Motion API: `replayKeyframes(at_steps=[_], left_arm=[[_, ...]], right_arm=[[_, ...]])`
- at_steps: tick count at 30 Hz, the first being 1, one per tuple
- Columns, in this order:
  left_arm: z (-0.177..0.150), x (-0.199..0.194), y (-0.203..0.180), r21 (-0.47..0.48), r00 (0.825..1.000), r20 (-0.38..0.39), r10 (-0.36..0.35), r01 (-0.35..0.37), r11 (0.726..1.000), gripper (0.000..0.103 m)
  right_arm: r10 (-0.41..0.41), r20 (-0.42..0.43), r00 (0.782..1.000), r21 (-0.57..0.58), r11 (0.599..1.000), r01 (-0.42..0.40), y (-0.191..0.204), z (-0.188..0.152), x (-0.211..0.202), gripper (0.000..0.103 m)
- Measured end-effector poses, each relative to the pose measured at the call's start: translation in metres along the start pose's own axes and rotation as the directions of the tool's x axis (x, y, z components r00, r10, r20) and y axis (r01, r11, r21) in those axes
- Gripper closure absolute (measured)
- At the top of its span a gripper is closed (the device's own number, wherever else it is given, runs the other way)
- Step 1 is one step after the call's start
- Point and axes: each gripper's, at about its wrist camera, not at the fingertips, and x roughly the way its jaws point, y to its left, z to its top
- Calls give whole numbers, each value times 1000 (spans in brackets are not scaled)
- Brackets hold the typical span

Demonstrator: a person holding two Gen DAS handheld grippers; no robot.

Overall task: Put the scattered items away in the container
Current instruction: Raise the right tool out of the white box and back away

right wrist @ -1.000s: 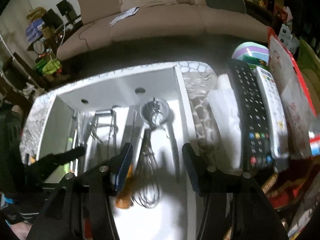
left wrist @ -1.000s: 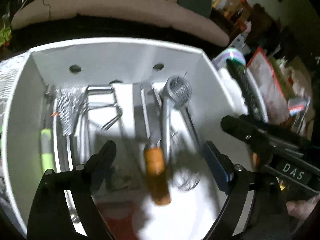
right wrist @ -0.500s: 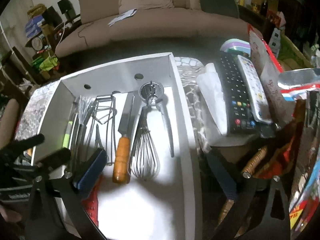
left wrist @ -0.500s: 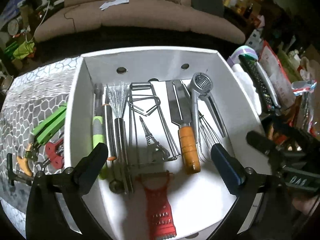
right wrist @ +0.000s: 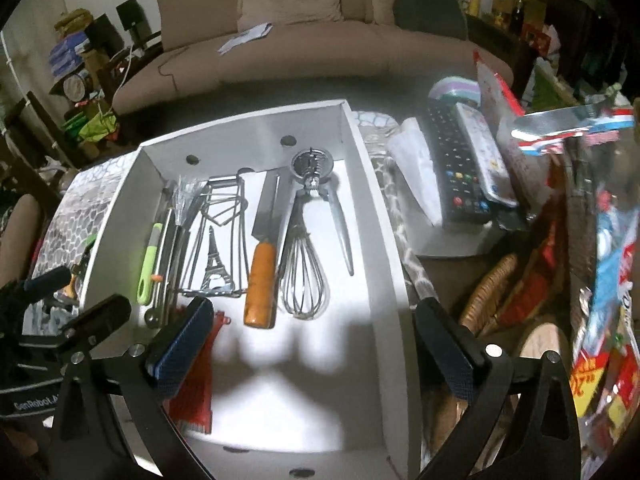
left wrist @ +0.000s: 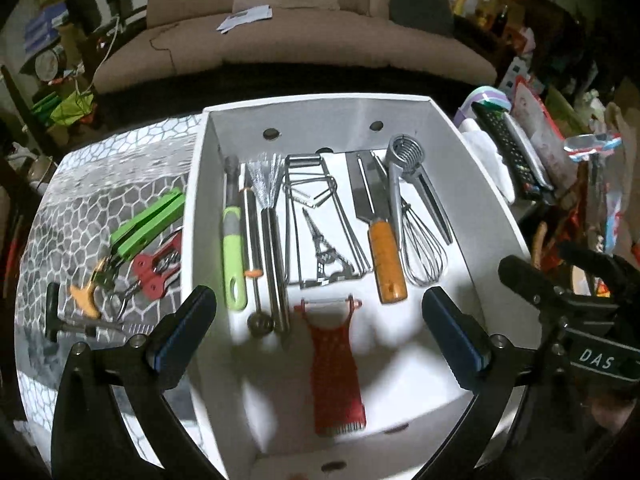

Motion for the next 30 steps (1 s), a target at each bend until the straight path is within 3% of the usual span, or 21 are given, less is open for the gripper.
replayKeyframes(at_steps=[7, 30], left_arm=[[-33, -42, 6, 10, 997, 60, 37, -38, 999, 0], [-136, -146, 41, -12, 988, 123, 93, -93, 996, 0]], right_arm=[[0, 36, 999, 1, 1000, 0, 13, -28, -34, 0], [29, 105, 994, -19, 999, -27, 72, -129, -133, 0]])
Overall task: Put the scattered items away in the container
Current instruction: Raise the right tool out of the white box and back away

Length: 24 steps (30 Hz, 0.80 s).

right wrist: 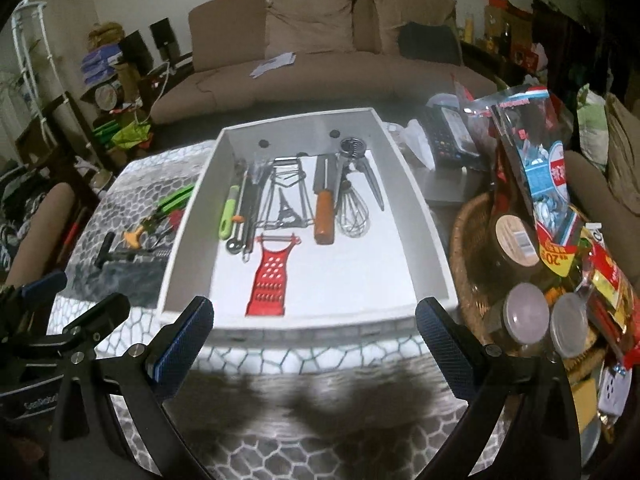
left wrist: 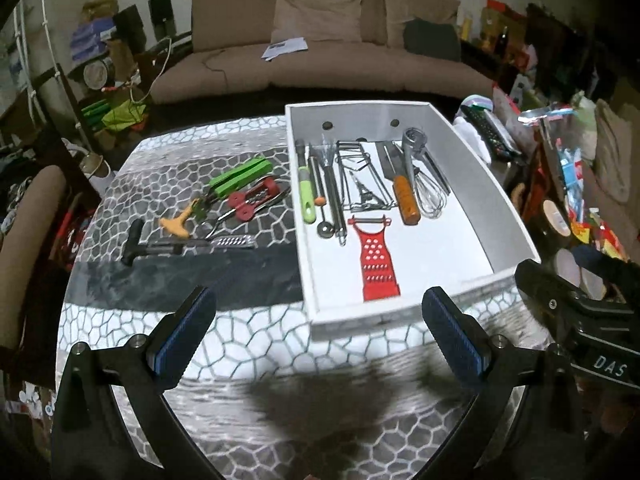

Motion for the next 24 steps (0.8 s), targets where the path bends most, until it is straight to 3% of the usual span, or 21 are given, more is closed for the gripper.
replayKeyframes(at_steps=[11, 24], left_arm=[[-41, -39, 48, -16, 998, 41, 39, -38, 999, 0], [-69, -32, 135, -52, 991, 49, 122, -120, 991, 0]], right_arm=[[58, 23, 998, -38, 998, -57, 58, -33, -31, 0], [111, -2, 994, -127, 986, -110, 144, -52, 1, 0]])
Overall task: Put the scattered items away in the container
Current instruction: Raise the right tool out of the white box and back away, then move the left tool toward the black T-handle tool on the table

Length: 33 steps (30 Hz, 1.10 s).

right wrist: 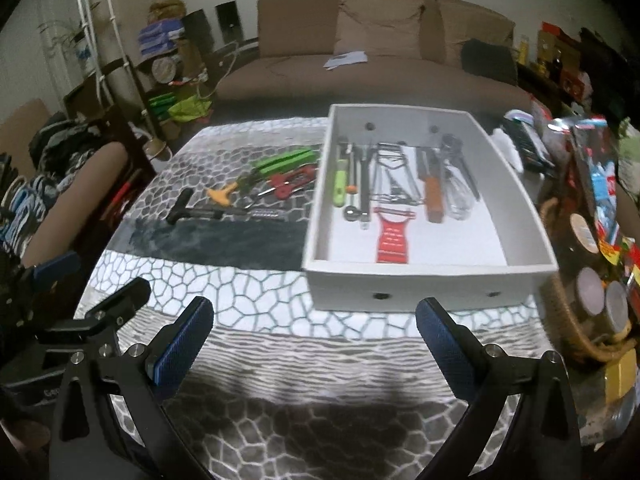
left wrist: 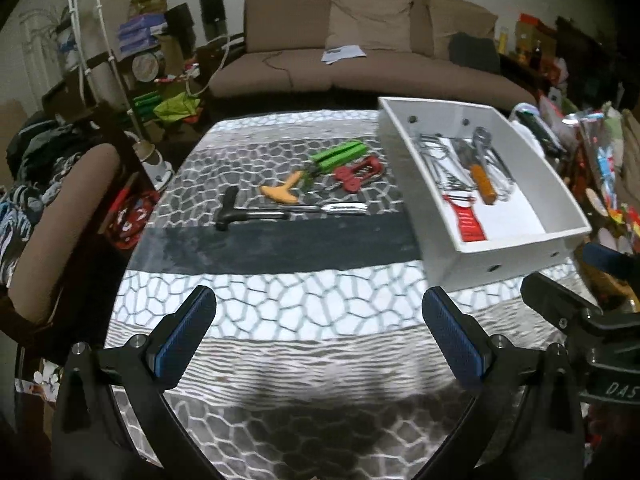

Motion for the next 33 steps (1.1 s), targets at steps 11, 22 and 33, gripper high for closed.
replayKeyframes(at_steps=[11, 22, 33], left_arm=[[-5, 20, 48, -38, 998, 25, 50, -49, 998, 0], [-9, 24, 68, -91, 998, 32, 55, -52, 994, 0], [-10, 19, 70, -99, 997, 43, 66, -61, 993, 0]], right_arm=[[-3, 41, 999, -52, 999, 5, 48, 4, 27, 0], [-14, 75, 997, -76, 997, 20, 65, 4, 29, 0], [-24, 100, 995, -87, 996, 33, 70, 1, 24, 0]])
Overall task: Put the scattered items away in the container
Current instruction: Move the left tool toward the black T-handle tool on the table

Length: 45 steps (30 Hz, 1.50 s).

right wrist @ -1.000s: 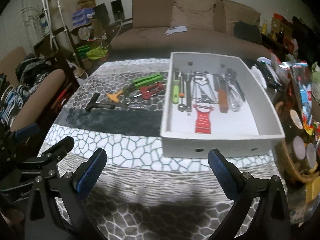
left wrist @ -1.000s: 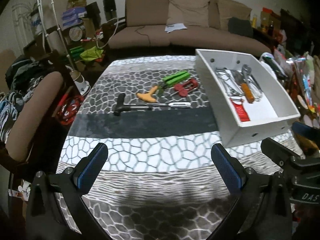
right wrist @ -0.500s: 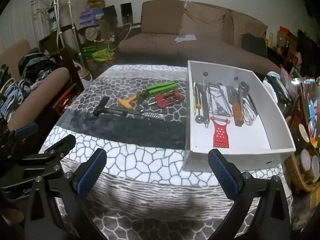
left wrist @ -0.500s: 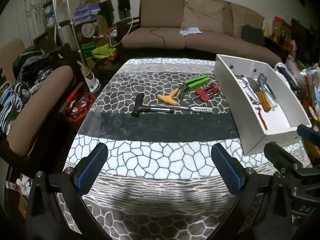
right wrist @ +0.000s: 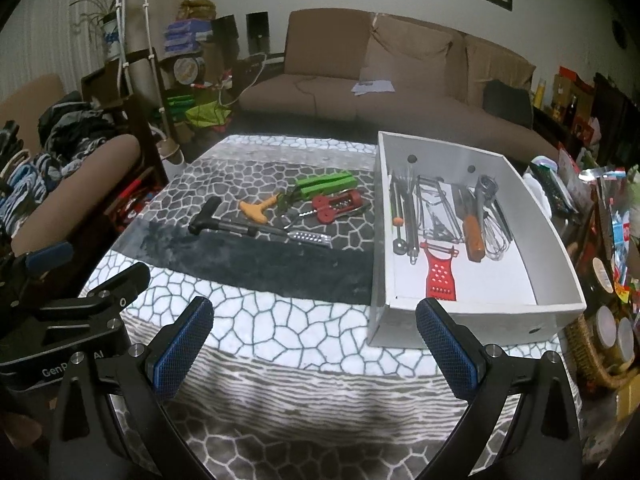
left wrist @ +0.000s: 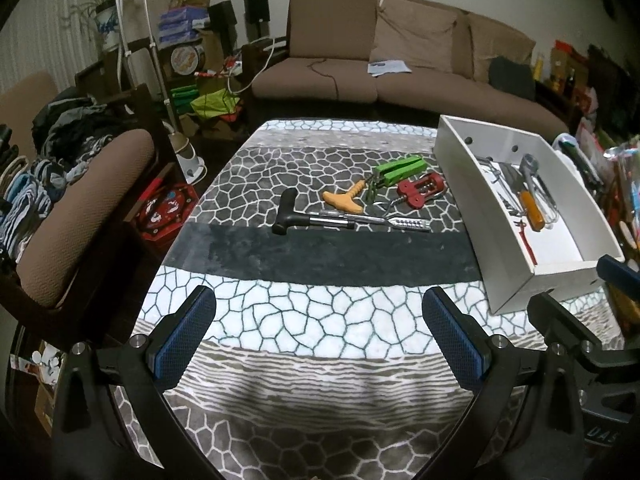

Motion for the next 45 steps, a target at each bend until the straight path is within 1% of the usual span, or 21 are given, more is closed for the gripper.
replayKeyframes(at_steps=[12, 20, 22, 24, 28, 31, 32, 34, 38, 41, 42, 43, 44, 45], left_arm=[[1, 0, 5, -4, 1000, 8, 15, -15, 1000, 0], [1, 19, 19, -24, 1000, -6, 16, -16, 1000, 0], [2, 28, 24, -32, 1000, -16, 10, -10, 999, 0], [3, 40, 32, -40, 1000, -27, 1, -2, 999, 0], [8, 67, 59, -77, 997, -54, -56, 52, 996, 0], [14, 91, 81, -99, 996, -70, -64, 57, 993, 0], [16, 100, 88, -107, 996, -75, -55, 47, 993, 0], [20, 113, 98, -122, 995, -77, -56, 46, 991, 0], [26, 144, 107, -124, 994, -96, -55, 43, 991, 0], [30, 170, 106, -124, 991, -113, -76, 62, 990, 0], [32, 178, 104, -124, 989, -115, -89, 75, 989, 0], [34, 186, 102, -122, 988, -118, -97, 83, 989, 0], [36, 191, 100, -123, 988, -120, -100, 85, 989, 0], [38, 199, 98, -125, 987, -120, -104, 89, 988, 0]], right_arm=[[9, 7, 1000, 4, 1000, -9, 4, 2, 2, 0], [22, -4, 1000, -3, 1000, -22, 16, 6, 22, 0], [32, -9, 999, -1, 999, -32, 19, 8, 31, 0], [73, -17, 997, 13, 997, -73, 19, 9, 40, 0], [124, -17, 992, 32, 992, -123, 15, 11, 59, 0], [179, -28, 984, 75, 982, -176, 10, 14, 80, 0], [199, -32, 980, 93, 976, -195, 8, 15, 88, 0], [218, -35, 975, 110, 971, -213, 7, 17, 100, 0], [241, -48, 969, 94, 967, -236, 12, 20, 128, 0], [258, -57, 964, 74, 964, -254, 15, 20, 146, 2], [272, -62, 960, 65, 961, -268, 18, 21, 154, 6], [279, -67, 958, 60, 959, -275, 19, 21, 161, 13], [284, -71, 956, 57, 958, -280, 20, 22, 167, 17], [291, -79, 954, 54, 956, -287, 21, 23, 175, 26]])
